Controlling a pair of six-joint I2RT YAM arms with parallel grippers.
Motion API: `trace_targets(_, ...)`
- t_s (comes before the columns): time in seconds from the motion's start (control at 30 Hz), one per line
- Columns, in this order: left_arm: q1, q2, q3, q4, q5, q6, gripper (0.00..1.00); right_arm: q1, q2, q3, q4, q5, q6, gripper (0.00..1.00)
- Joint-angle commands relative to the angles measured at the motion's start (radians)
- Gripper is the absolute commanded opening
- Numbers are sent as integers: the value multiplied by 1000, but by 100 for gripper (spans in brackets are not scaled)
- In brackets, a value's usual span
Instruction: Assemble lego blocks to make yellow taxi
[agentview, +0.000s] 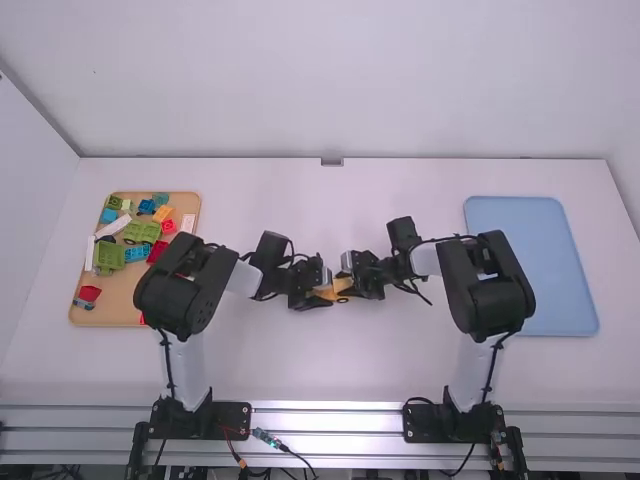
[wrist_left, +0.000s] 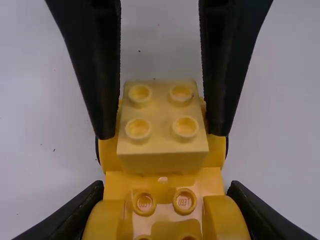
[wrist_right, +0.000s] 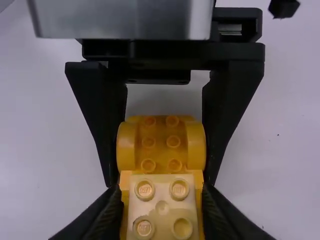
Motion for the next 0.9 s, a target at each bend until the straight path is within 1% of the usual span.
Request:
trace_targets(0.0,1,53,-29,-28,-150,35,15,0,-16,-8,-2,-21,1,48)
trace_targets(0.13,-5,53,-30,-29,-151,34,15,0,-16,-8,-1,-30,1,54)
trace_targets(0.17,-5,53,-30,-29,-151,34,15,0,-16,-7,-1,-41,0,58)
trace_targets(0.2,-5,53,-30,-29,-151,34,15,1,-16,-6,-2,-56,1,64)
trace_targets(0.27,-5,53,-30,-29,-151,34,15,-3,-17,-5,1,-78,0,72)
trace_targets(0.4,-5,53,-30,-29,-151,34,15,-22,-17,-5,6,-110,-1,78)
trace_targets(0.57,2,53,-30,-28,-150,34,15,-60,-17,-6,10,-192,-3,81)
trace_targets(0.67,-4,53,-30,-29,-151,34,15,-79,-17,-5,10,-217,-3,80)
trace_targets(0.7,-4,53,-30,-29,-151,34,15,-84,-17,-3,9,-223,-2,79)
trace_targets(0.77,-4,53,-30,-28,-151,34,15,-93,-17,6,-4,-235,2,73)
trace_targets(0.83,-3,53,-28,-29,-151,34,15,-100,-17,19,-35,-237,-3,60)
trace_targets(0.87,1,53,-28,-29,-150,34,15,-101,-17,26,-52,-232,-3,51)
